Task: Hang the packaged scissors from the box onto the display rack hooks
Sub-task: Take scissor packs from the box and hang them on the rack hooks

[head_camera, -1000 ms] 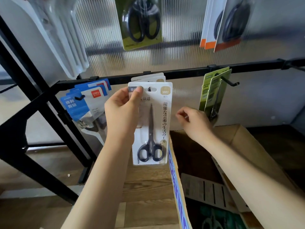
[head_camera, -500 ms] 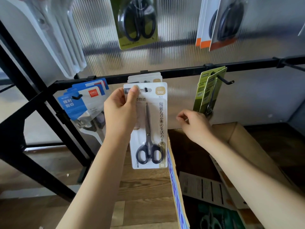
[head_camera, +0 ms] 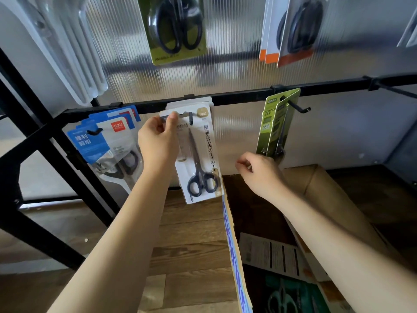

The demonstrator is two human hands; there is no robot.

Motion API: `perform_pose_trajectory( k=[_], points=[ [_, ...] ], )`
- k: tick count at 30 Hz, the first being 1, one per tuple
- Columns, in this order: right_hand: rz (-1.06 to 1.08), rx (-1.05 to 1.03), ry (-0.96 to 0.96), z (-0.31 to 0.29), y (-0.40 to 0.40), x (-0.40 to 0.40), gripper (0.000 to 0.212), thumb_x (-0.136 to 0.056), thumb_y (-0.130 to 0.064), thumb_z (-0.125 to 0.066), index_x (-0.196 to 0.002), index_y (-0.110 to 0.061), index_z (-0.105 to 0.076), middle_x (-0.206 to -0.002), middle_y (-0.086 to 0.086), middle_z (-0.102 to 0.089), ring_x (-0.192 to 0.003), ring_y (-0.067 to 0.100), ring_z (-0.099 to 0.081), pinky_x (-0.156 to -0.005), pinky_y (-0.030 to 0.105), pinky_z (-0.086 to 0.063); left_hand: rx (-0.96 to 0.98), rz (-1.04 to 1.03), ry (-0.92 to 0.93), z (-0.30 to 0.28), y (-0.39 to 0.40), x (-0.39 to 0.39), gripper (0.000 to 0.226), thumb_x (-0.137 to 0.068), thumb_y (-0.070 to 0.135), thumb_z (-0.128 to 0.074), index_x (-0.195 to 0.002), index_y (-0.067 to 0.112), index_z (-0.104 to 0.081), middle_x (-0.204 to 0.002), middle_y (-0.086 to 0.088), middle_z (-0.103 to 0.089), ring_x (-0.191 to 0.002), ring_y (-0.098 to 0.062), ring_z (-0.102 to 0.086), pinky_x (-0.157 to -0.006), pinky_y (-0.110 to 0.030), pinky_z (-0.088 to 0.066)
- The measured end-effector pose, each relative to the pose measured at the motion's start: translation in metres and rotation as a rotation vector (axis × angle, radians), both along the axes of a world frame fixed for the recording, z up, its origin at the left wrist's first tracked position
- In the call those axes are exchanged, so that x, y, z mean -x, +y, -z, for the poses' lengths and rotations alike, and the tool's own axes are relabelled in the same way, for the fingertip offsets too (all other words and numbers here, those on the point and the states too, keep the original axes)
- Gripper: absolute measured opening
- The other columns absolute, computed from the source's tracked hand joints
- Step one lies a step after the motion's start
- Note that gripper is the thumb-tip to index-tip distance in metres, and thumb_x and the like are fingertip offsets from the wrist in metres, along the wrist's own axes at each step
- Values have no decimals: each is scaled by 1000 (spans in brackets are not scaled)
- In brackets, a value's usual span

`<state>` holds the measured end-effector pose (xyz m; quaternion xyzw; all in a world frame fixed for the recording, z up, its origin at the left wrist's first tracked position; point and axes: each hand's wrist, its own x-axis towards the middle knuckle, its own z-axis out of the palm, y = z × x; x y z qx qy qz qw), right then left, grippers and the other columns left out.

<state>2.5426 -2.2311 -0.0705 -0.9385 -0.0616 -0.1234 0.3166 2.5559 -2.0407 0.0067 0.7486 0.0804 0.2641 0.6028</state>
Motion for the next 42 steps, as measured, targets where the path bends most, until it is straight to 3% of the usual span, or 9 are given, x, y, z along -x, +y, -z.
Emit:
perform_pose_trajectory(
  k=[3,6,10,16,21,26,34,38,42],
  points=[
    [15,15,-1,5,-1,-1,17,-96,-27,-51,-106,-19,-63,-102,-3,-65,-81,10,-54,-58,18,-36,-3,-22,20,6,0,1,27,-91,35,-59,-99,11,-65,-82,4,-63,-72,-5,-55,-65,-18,-42],
    [9,32,3,8,-2,0,17,-96,-28,-52,-105,-20,-63,-101,-3,-65,-80,11,-54,-57,18,-34,28,-67,58,17,-3,14,43,-89,39,-60,-119,9,-60,-106,1,-64,-95,-10,-59,-77,-15,-42],
    [-50,102,74,10,-5,9,18,-96,-30,-50,-108,-21,-60,-102,-3,-62,-85,12,-56,-66,22,-45,61,-91,136,49,-23,41,38,-91,37,-58,-120,14,-52,-103,7,-55,-92,-6,-52,-67,-8,-35],
    [-75,238,184,35,-37,33,21,-95,-34,-52,-111,-23,-59,-107,-5,-61,-92,12,-58,-73,26,-50,-277,140,212,99,-66,74,12,-90,28,-59,-91,18,-52,-85,4,-57,-84,-18,-59,-77,-39,-51],
    [-9,240,311,71,-74,53,17,-95,-31,-52,-104,-21,-62,-103,-4,-60,-91,14,-58,-74,30,-51,-820,432,197,121,-97,85,12,-93,34,-51,-98,25,-57,-98,10,-55,-99,-12,-50,-87,-31,-38],
    [41,212,455,108,-107,70,7,-94,-28,-53,-96,-27,-59,-96,-6,-60,-85,7,-56,-76,28,-50,-1089,727,398,141,-128,81,28,-94,35,-48,-121,26,-51,-121,6,-52,-115,-15,-45,-97,-32,-33],
    [92,209,762,142,-152,92,3,-93,-21,-54,-95,-19,-56,-107,5,-60,-95,21,-58,-74,29,-46,-1312,978,737,186,-191,60,61,-90,43,-56,-141,19,-32,-142,-6,-39,-129,-28,-37,-104,-42,-37],
    [117,213,775,156,-157,110,23,-92,-20,-53,-110,-8,-60,-114,13,-61,-106,28,-57,-83,31,-45,-1519,1091,778,214,-211,60,77,-86,49,-60,-145,15,-24,-146,-9,-32,-133,-32,-32,-105,-44,-34],
    [157,127,799,170,-160,116,27,-95,-19,-49,-113,-3,-59,-117,15,-59,-107,31,-56,-80,23,-43,-1649,1189,787,233,-214,63,90,-87,48,-59,-150,11,-7,-154,-12,-17,-140,-33,-17,-113,-47,-23]
  ],
)
